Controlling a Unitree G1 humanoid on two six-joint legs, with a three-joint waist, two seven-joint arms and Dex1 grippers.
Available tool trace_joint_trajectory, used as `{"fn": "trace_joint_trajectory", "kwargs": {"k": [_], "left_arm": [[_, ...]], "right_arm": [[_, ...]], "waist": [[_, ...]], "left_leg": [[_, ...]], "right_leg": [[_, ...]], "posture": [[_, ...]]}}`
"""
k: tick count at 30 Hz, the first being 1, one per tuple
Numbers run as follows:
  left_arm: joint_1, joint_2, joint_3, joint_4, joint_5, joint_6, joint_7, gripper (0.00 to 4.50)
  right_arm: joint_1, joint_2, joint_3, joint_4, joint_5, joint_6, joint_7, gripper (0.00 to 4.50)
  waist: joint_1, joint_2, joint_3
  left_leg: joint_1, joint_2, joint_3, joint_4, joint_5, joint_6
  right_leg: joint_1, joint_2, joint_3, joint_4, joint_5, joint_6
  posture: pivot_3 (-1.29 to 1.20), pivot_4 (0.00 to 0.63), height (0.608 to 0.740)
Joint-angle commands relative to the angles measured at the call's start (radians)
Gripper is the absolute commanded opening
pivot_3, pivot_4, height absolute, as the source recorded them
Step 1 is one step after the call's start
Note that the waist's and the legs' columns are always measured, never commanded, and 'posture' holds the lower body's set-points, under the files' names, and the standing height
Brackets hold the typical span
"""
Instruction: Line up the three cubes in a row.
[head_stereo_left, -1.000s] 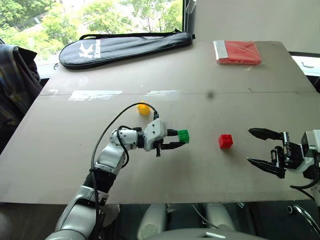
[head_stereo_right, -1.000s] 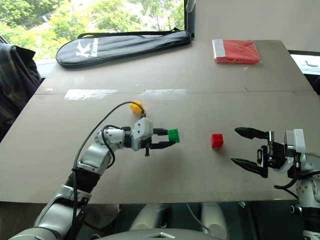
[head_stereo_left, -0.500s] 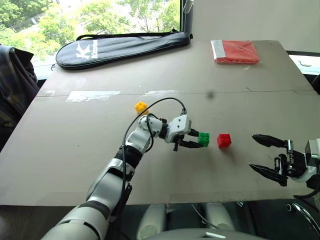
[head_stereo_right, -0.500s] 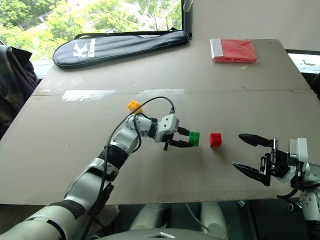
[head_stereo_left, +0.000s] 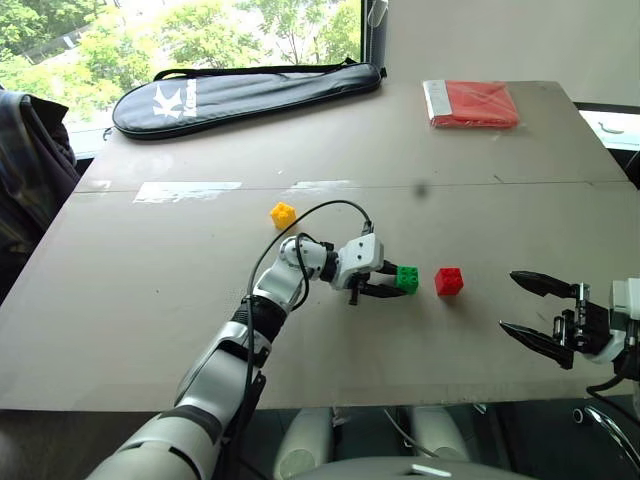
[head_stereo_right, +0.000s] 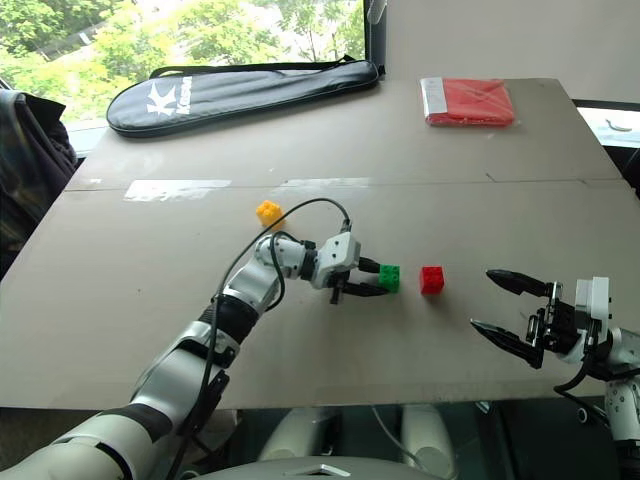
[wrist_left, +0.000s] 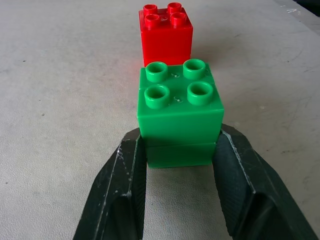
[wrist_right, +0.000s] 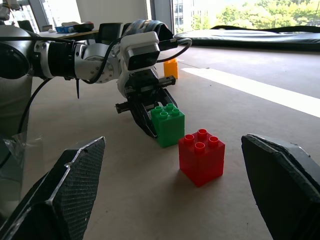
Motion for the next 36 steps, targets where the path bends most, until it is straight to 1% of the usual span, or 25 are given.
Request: {"fn": "trace_joint_trajectory", "kwargs": {"k": [1, 5, 6, 8, 11, 12, 16, 20, 22, 25, 27, 30, 32, 36], "left_arm": [[0.012, 0.004, 0.018, -0.04, -0.002, -0.002, 0.011, 1.31], [0.02, 0.005, 0.019, -0.046, -0.007, 0.007, 0.009, 1.31], [0.02, 0.006, 0.018, -0.047, -0.008, 0.008, 0.007, 2.11], [0.021, 0.007, 0.017, -0.045, -0.003, 0.007, 0.009, 2.66], [0.019, 0.01, 0.013, -0.036, 0.011, -0.003, 0.02, 4.09], [0.018, 0.01, 0.013, -0.034, 0.015, -0.006, 0.026, 4.44], [0.019, 0.013, 0.014, -0.03, 0.018, -0.007, 0.025, 4.44], [0.016, 0.019, 0.052, -0.046, -0.011, -0.024, 0.041, 4.44], [0.026, 0.031, 0.088, -0.107, -0.068, -0.003, 0.015, 4.44], [0.057, 0.065, 0.147, -0.253, -0.176, 0.077, -0.031, 4.44], [0.082, 0.101, 0.18, -0.345, -0.212, 0.122, -0.028, 4.44], [0.138, 0.15, 0.269, -0.501, -0.283, 0.233, 0.054, 4.44], [0.173, 0.165, 0.305, -0.576, -0.309, 0.288, 0.109, 4.44], [0.272, 0.128, 0.45, -0.679, -0.296, 0.392, 0.424, 4.44]], "right_arm": [[-0.013, -0.012, -0.029, 0.008, 0.004, -0.028, 0.016, 4.5], [-0.019, -0.009, -0.028, 0.026, -0.001, -0.045, 0.027, 4.5], [-0.019, -0.008, -0.028, 0.029, -0.001, -0.048, 0.029, 4.5], [-0.02, -0.008, -0.027, 0.034, -0.001, -0.053, 0.032, 4.5], [-0.019, -0.007, -0.027, 0.038, 0.001, -0.057, 0.036, 4.5], [-0.02, -0.007, -0.027, 0.04, 0.001, -0.058, 0.037, 4.5], [-0.021, -0.008, -0.025, 0.049, 0.002, -0.063, 0.045, 4.5], [-0.025, -0.01, -0.026, 0.045, 0.018, -0.053, 0.062, 4.5], [-0.032, -0.012, -0.025, 0.034, 0.028, -0.041, 0.065, 4.5], [-0.045, -0.015, -0.025, 0.018, 0.047, -0.02, 0.068, 4.5], [-0.057, -0.013, -0.025, 0.007, 0.059, -0.006, 0.06, 4.5], [-0.083, 0.001, -0.02, -0.024, 0.079, 0.022, 0.029, 4.5], [-0.095, 0.011, -0.019, -0.036, 0.08, 0.029, 0.005, 4.5], [-0.122, 0.029, -0.012, -0.057, 0.09, 0.055, -0.036, 4.5]], "waist": [[0.0, 0.0, 0.0], [0.0, 0.0, 0.0], [0.0, 0.0, 0.0], [0.0, 0.0, 0.0], [0.001, 0.0, 0.0], [0.001, 0.0, 0.0], [0.001, 0.0, 0.0], [0.0, 0.0, 0.0], [-0.001, 0.0, 0.0], [-0.002, 0.0, 0.0], [-0.001, 0.0, 0.0], [-0.004, 0.001, 0.0], [-0.004, 0.001, 0.0], [0.005, 0.001, 0.0]], "left_leg": [[0.0, 0.0, 0.0, 0.0, 0.0, 0.0], [0.0, 0.0, 0.0, 0.0, 0.0, 0.0], [0.0, 0.0, 0.0, 0.0, 0.0, 0.0], [0.0, 0.0, 0.0, 0.0, 0.0, 0.0], [0.0, 0.0, 0.0, 0.0, 0.0, 0.0], [0.0, 0.0, 0.0, 0.0, 0.0, 0.0], [0.0, 0.0, 0.0, 0.0, 0.0, 0.0], [0.0, 0.0, 0.0, 0.0, 0.0, 0.0], [0.0, 0.0, 0.0, 0.0, 0.0, 0.0], [0.0, 0.002, 0.0, 0.0, 0.0, -0.001], [0.0, 0.002, 0.0, 0.0, 0.001, -0.001], [0.001, 0.002, 0.0, 0.0, 0.001, -0.001], [0.001, 0.003, 0.0, 0.0, 0.001, -0.001], [0.001, 0.003, 0.0, 0.0, 0.001, -0.001]], "right_leg": [[0.0, 0.0, 0.0, 0.0, 0.0, 0.0], [0.0, 0.0, 0.0, 0.0, 0.0, 0.0], [0.0, 0.0, 0.0, 0.0, 0.0, 0.0], [0.0, 0.0, 0.0, 0.0, 0.0, 0.0], [0.0, 0.0, 0.0, 0.0, 0.0, 0.0], [0.0, 0.0, 0.0, 0.0, 0.0, 0.0], [0.0, 0.0, 0.0, 0.0, 0.0, 0.0], [0.0, 0.0, 0.0, 0.0, 0.0, 0.0], [0.0, 0.0, 0.0, 0.001, 0.0, 0.0], [0.0, 0.0, 0.0, 0.001, 0.0, 0.0], [0.0, -0.001, 0.0, 0.001, 0.0, 0.0], [0.0, -0.001, 0.001, 0.001, 0.0, 0.0], [0.0, 0.0, 0.001, 0.001, 0.0, 0.0], [0.0, -0.001, 0.001, 0.001, 0.0, 0.0]], "posture": [[0.0, 0.15, 0.74], [0.0, 0.15, 0.74], [0.0, 0.15, 0.74], [0.0, 0.15, 0.74], [0.0, 0.15, 0.74], [0.0, 0.15, 0.74], [0.0, 0.15, 0.74], [0.0, 0.15, 0.74], [0.0, 0.15, 0.74], [0.0, 0.15, 0.74], [0.0, 0.15, 0.74], [0.0, 0.15, 0.74], [0.0, 0.15, 0.74], [0.0, 0.15, 0.74]]}}
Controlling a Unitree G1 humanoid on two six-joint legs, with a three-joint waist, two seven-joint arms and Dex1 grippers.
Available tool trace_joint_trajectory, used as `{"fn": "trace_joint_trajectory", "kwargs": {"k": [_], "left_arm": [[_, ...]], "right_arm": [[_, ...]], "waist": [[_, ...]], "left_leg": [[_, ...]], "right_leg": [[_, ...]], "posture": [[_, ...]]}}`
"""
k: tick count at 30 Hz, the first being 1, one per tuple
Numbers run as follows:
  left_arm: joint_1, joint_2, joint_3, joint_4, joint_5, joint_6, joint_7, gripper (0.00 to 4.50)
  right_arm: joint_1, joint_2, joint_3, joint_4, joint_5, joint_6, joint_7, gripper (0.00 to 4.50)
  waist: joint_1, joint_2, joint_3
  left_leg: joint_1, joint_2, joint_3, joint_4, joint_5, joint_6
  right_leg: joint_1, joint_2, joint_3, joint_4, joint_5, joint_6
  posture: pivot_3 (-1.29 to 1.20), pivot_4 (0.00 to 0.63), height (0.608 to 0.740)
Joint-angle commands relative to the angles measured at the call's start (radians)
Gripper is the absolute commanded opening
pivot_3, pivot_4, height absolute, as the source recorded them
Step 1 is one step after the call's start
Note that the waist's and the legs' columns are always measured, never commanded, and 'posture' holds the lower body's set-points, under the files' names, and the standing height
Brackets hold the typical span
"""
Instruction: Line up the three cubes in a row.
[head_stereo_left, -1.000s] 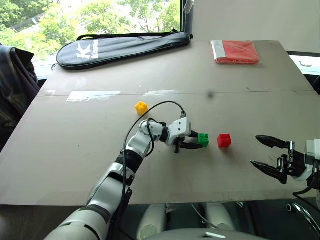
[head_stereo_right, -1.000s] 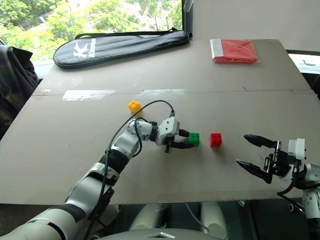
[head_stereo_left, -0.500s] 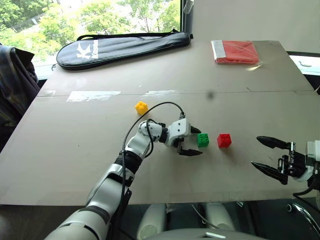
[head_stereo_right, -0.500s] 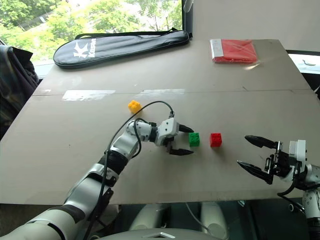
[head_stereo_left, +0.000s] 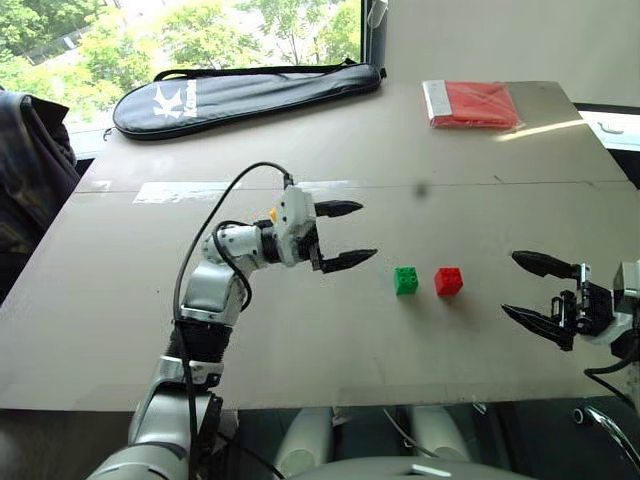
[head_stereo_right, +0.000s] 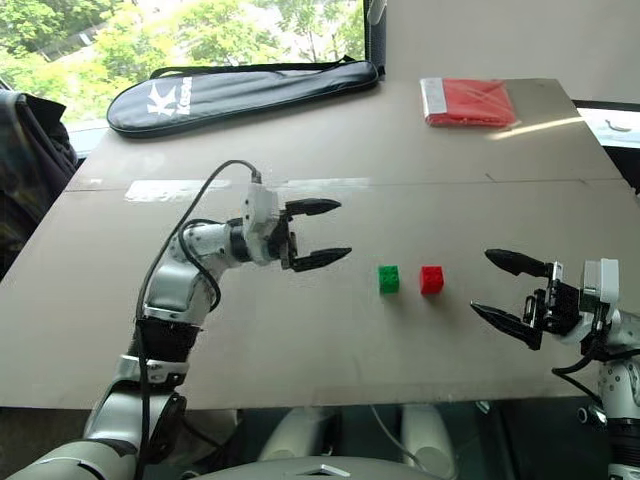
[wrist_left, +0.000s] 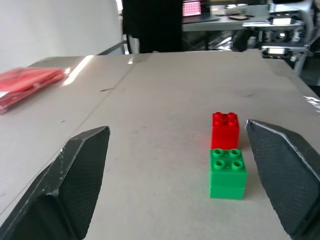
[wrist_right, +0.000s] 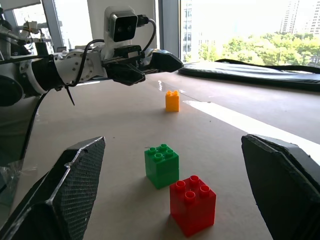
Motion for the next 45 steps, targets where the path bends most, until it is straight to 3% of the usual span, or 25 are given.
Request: {"fn": "trace_joint_trajectory", "kwargs": {"k": [1, 5, 9, 24, 37, 43, 45], "left_arm": [[0.06, -0.025, 0.117, -0.075, 0.023, 0.065, 0.261, 4.44], [0.128, -0.004, 0.163, -0.03, 0.138, 0.059, 0.451, 4.44], [0.142, -0.004, 0.19, 0.075, 0.175, -0.034, 0.521, 4.44], [-0.002, 0.005, 0.092, 0.446, 0.208, -0.211, 0.389, 4.44], [-0.066, -0.038, 0.073, 0.587, 0.248, -0.261, 0.463, 4.44], [-0.072, -0.046, 0.077, 0.64, 0.252, -0.264, 0.488, 1.79], [-0.074, -0.045, 0.075, 0.648, 0.253, -0.267, 0.486, 1.31]], "right_arm": [[-0.019, 0.006, -0.015, -0.039, 0.019, 0.019, -0.038, 4.5], [-0.036, 0.012, -0.011, -0.04, 0.006, 0.033, -0.076, 4.5], [-0.045, 0.022, 0.002, -0.041, -0.015, 0.028, -0.1, 4.5], [-0.029, 0.044, 0.001, -0.043, -0.033, 0.001, -0.096, 4.5], [-0.003, 0.054, 0.003, -0.045, -0.043, -0.029, -0.102, 4.5], [-0.005, 0.05, 0.003, -0.038, -0.041, -0.03, -0.093, 4.5], [-0.006, 0.049, 0.002, -0.036, -0.041, -0.03, -0.091, 4.5]], "waist": [[0.001, 0.0, 0.0], [0.001, 0.0, 0.0], [0.002, 0.0, 0.0], [0.003, 0.0, 0.0], [0.001, 0.0, 0.0], [0.002, 0.001, -0.001], [0.001, 0.002, -0.002]], "left_leg": [[0.0, 0.0, 0.0, 0.0, 0.0, 0.0], [0.0, 0.0, 0.0, 0.0, 0.001, -0.001], [0.0, -0.001, 0.0, 0.0, 0.001, -0.001], [0.0, -0.001, 0.0, 0.0, 0.002, -0.003], [0.0, -0.001, 0.0, 0.0, 0.0, 0.0], [0.001, -0.002, 0.0, 0.0, 0.0, 0.0], [0.002, -0.002, 0.0, 0.0, 0.0, 0.0]], "right_leg": [[0.0, 0.0, 0.0, 0.0, 0.0, 0.0], [0.0, 0.0, 0.0, 0.0, 0.0, 0.0], [0.0, 0.0, 0.0, 0.0, 0.0, 0.0], [0.0, 0.0, -0.001, 0.0, 0.0, 0.0], [0.0, 0.0, -0.001, 0.001, 0.0, 0.0], [0.0, 0.0, -0.001, 0.002, 0.0, 0.0], [0.0, 0.0, -0.001, 0.003, 0.0, 0.0]], "posture": [[0.0, 0.15, 0.74], [0.0, 0.15, 0.74], [0.0, 0.15, 0.74], [0.0, 0.15, 0.74], [0.0, 0.15, 0.74], [0.0, 0.15, 0.74], [0.0, 0.15, 0.74]]}}
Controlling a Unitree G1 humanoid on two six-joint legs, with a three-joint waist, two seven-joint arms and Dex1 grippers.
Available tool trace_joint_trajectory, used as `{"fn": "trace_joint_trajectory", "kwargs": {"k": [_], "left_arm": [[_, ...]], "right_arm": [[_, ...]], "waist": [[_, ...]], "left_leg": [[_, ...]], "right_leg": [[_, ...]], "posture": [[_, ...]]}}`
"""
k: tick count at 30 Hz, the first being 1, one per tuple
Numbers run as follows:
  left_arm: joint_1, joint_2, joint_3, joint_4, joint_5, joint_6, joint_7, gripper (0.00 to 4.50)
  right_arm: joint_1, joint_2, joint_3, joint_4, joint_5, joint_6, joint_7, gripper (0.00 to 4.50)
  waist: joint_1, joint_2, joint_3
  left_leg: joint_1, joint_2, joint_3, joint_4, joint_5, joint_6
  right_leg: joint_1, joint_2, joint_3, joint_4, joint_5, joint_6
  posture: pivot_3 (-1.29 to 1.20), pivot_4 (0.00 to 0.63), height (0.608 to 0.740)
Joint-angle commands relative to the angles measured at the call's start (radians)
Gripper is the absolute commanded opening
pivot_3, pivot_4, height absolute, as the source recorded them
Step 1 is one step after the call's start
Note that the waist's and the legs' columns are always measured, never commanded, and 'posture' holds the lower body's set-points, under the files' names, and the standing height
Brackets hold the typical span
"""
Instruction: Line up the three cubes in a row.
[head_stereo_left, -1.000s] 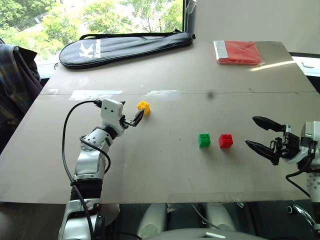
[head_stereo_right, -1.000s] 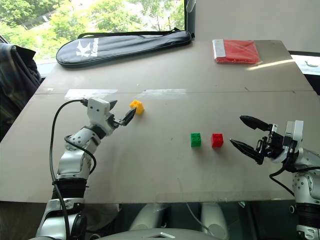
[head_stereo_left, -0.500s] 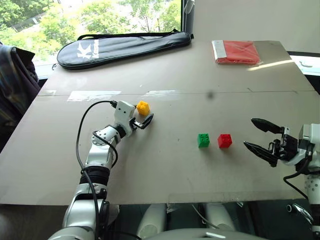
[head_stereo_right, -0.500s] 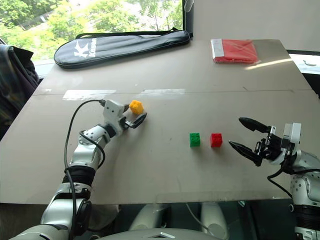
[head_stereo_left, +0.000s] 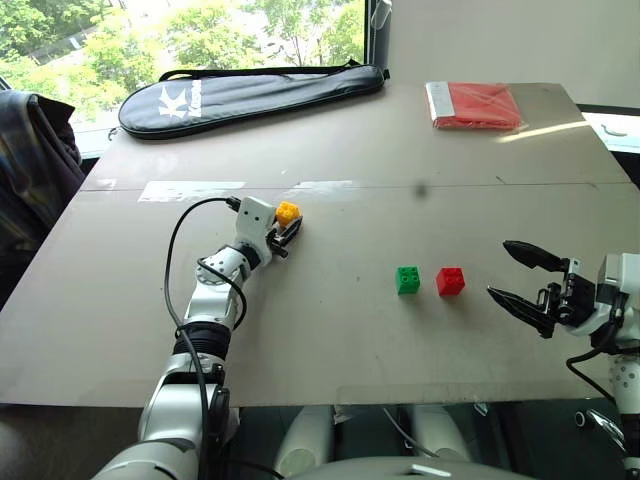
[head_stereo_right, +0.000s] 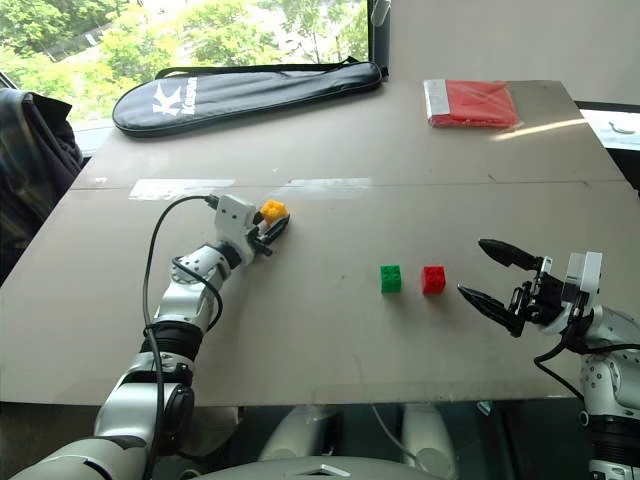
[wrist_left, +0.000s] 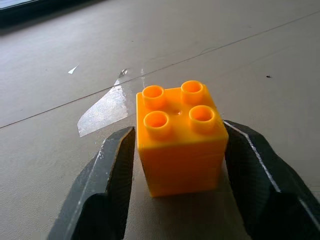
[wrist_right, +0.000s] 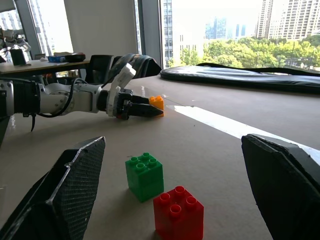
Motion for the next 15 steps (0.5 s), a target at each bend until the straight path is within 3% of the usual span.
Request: {"fn": "trace_joint_trajectory", "kwargs": {"k": [1, 3, 9, 12, 15], "left_arm": [[0.001, 0.0, -0.002, 0.037, 0.01, -0.005, 0.003, 1.32], [0.0, 0.0, -0.007, 0.036, 0.007, -0.02, -0.018, 1.32], [0.014, -0.016, -0.065, -0.072, -0.09, -0.027, -0.319, 1.32], [0.008, -0.004, -0.178, -0.122, -0.082, -0.061, -0.542, 1.32], [-0.005, 0.006, -0.243, -0.132, -0.069, -0.095, -0.666, 1.32]], "right_arm": [[-0.004, -0.004, -0.014, -0.027, 0.007, -0.018, 0.006, 4.5], [-0.005, -0.004, -0.014, -0.028, 0.007, -0.018, 0.006, 4.5], [0.001, -0.009, -0.014, -0.042, 0.031, 0.004, 0.026, 4.5], [0.007, -0.022, -0.016, -0.043, 0.043, 0.011, 0.063, 4.5], [0.015, -0.037, -0.017, -0.044, 0.043, 0.017, 0.087, 4.5]], "waist": [[-0.001, 0.0, 0.0], [-0.001, 0.001, -0.001], [0.0, 0.001, 0.0], [-0.002, 0.001, 0.0], [-0.005, 0.001, 0.0]], "left_leg": [[0.0, 0.0, 0.0, 0.0, 0.0, 0.0], [0.0, 0.0, 0.0, 0.0, 0.0, 0.0], [-0.001, 0.0, 0.0, 0.0, 0.001, -0.001], [-0.002, -0.001, 0.0, 0.0, 0.002, -0.004], [-0.002, -0.001, 0.001, 0.0, 0.002, -0.004]], "right_leg": [[0.0, 0.0, 0.0, 0.0, 0.0, 0.0], [0.0, 0.0, 0.0, 0.001, 0.0, 0.0], [0.0, 0.0, 0.0, 0.0, 0.0, 0.0], [0.0, 0.0, 0.0, -0.001, 0.0, 0.0], [0.0, 0.0, 0.0, -0.002, 0.0, 0.0]], "posture": [[0.0, 0.15, 0.74], [0.0, 0.15, 0.74], [0.0, 0.15, 0.74], [0.0, 0.15, 0.74], [0.0, 0.15, 0.74]]}}
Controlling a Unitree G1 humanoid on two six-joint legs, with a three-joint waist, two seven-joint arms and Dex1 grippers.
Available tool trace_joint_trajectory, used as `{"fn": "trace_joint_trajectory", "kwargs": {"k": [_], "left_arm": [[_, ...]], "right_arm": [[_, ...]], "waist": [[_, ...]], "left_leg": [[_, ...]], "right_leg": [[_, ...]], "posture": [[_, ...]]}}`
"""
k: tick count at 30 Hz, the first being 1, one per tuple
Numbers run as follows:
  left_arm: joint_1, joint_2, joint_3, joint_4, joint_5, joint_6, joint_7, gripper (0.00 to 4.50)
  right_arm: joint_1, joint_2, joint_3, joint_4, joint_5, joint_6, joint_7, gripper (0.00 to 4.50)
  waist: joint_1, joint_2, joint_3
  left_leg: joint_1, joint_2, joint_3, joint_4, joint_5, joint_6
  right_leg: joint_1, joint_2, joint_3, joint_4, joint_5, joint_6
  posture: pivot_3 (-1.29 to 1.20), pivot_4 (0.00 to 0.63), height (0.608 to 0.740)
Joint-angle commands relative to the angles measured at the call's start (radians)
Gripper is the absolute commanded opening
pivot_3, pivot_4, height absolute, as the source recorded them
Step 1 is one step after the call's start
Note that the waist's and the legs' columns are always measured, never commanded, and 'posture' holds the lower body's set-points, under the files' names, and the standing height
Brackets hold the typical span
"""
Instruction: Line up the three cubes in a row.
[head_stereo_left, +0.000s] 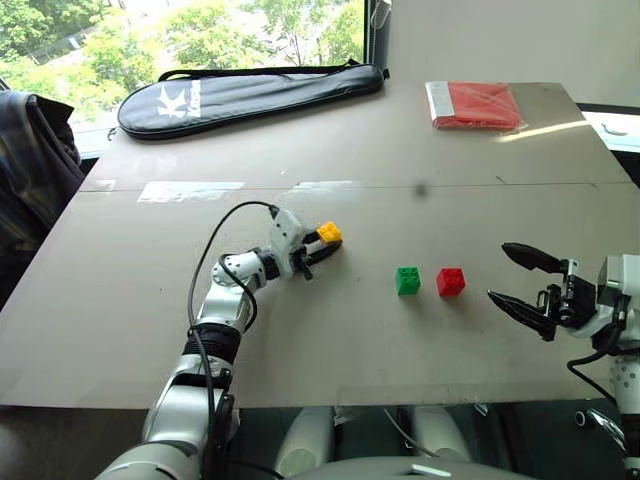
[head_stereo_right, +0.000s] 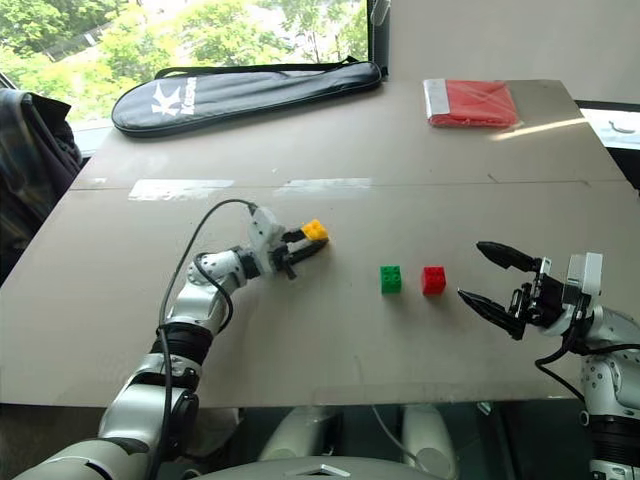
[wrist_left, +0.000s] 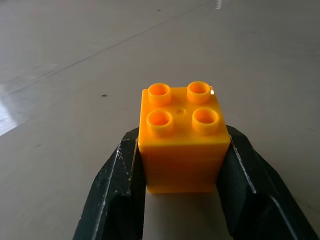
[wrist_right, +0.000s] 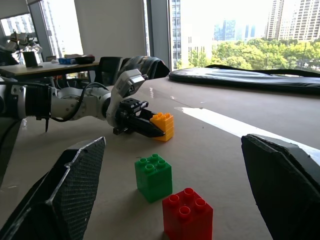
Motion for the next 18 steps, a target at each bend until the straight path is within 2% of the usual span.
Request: {"fn": "trace_joint_trajectory", "kwargs": {"k": [1, 4, 8, 18], "left_arm": [[-0.025, 0.015, -0.065, -0.041, -0.001, -0.052, -0.156, 1.32], [-0.047, 0.015, -0.111, -0.032, 0.007, -0.065, -0.242, 1.32], [-0.068, 0.018, -0.132, -0.016, 0.023, -0.069, -0.28, 1.32], [-0.045, 0.044, -0.116, -0.049, 0.019, -0.039, -0.278, 1.32]], "right_arm": [[0.017, -0.032, -0.014, -0.046, 0.019, 0.004, 0.042, 4.5], [0.039, -0.031, -0.012, -0.074, 0.022, 0.006, 0.038, 4.5], [0.059, -0.027, -0.014, -0.098, 0.018, 0.002, 0.022, 4.5], [0.056, -0.033, -0.014, -0.084, 0.02, 0.002, 0.029, 4.5]], "waist": [[-0.002, 0.0, 0.0], [-0.003, 0.0, 0.0], [-0.003, 0.0, 0.0], [-0.002, 0.0, 0.0]], "left_leg": [[0.0, 0.0, 0.0, 0.0, 0.0, 0.0], [0.0, 0.0, 0.0, 0.0, -0.002, 0.004], [0.0, 0.001, 0.0, 0.0, -0.002, 0.004], [0.0, 0.001, 0.0, 0.0, -0.002, 0.004]], "right_leg": [[0.0, 0.0, 0.0, 0.0, 0.0, 0.0], [0.0, 0.001, 0.0, 0.0, 0.0, 0.0], [0.0, 0.002, 0.0, 0.0, 0.0, 0.0], [0.0, 0.001, 0.0, 0.0, 0.0, 0.0]], "posture": [[0.0, 0.15, 0.74], [0.0, 0.15, 0.74], [0.0, 0.15, 0.74], [0.0, 0.15, 0.74]]}}
